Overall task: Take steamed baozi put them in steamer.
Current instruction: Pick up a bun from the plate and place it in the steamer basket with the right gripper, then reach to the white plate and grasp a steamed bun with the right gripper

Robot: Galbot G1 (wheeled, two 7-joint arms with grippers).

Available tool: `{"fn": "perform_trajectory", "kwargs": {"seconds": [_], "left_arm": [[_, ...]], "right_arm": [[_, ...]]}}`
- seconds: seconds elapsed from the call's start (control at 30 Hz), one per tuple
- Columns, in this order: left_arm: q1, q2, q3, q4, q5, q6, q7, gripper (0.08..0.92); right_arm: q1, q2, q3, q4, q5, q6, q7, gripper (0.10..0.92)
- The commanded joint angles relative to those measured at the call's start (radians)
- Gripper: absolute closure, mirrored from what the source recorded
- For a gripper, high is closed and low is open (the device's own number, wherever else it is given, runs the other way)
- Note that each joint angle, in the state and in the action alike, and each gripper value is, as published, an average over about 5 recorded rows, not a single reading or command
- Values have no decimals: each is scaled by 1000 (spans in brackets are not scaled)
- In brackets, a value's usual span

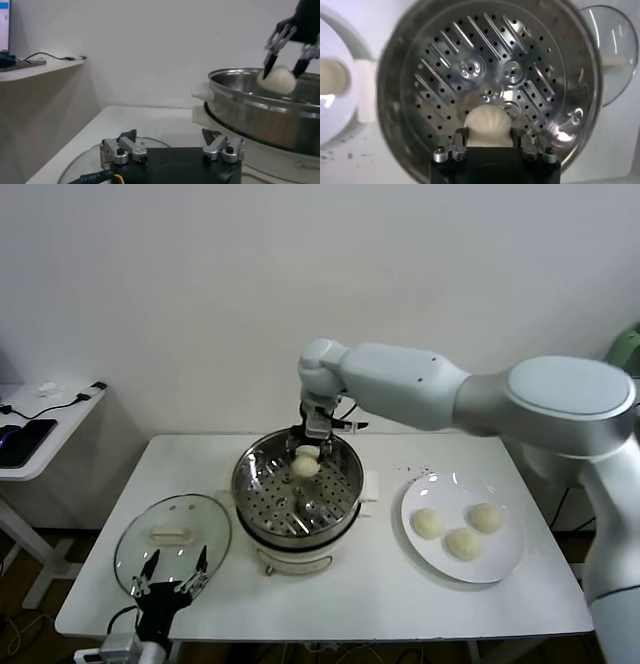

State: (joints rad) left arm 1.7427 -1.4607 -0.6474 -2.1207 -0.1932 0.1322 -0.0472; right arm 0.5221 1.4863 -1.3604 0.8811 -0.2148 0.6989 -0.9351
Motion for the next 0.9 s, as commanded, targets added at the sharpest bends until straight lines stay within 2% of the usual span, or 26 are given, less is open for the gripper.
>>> {"fn": "perform_trajectory", "kwargs": {"seconds": [0.03, 0.2, 0.47, 0.6, 0.7, 0.77, 0.9], "left_arm": [[-2, -1, 1, 3, 1, -1, -1, 177], [-7, -1, 0, 3, -2, 0, -4, 177], [-4, 0, -3, -2, -4, -1, -6, 177], [1, -1, -3, -8, -3, 0, -6, 177], [6, -3, -4, -14, -1, 0, -6, 177], [9, -5, -3, -18, 2, 0, -6, 177], [13, -12, -2, -23, 8, 0, -6, 177]], "right_arm": [[-103, 51, 67, -139, -175, 74, 71, 440], [-105, 68, 68, -173, -171, 73, 79, 425], [-56, 55, 13, -135, 8, 50, 30, 234], [22, 12, -10, -68, 125, 49, -13, 205], [119, -39, -39, -23, 258, 37, -67, 203], [202, -81, -89, 8, 415, -8, -103, 203], [375, -218, -294, 152, 768, -243, -150, 202]]}}
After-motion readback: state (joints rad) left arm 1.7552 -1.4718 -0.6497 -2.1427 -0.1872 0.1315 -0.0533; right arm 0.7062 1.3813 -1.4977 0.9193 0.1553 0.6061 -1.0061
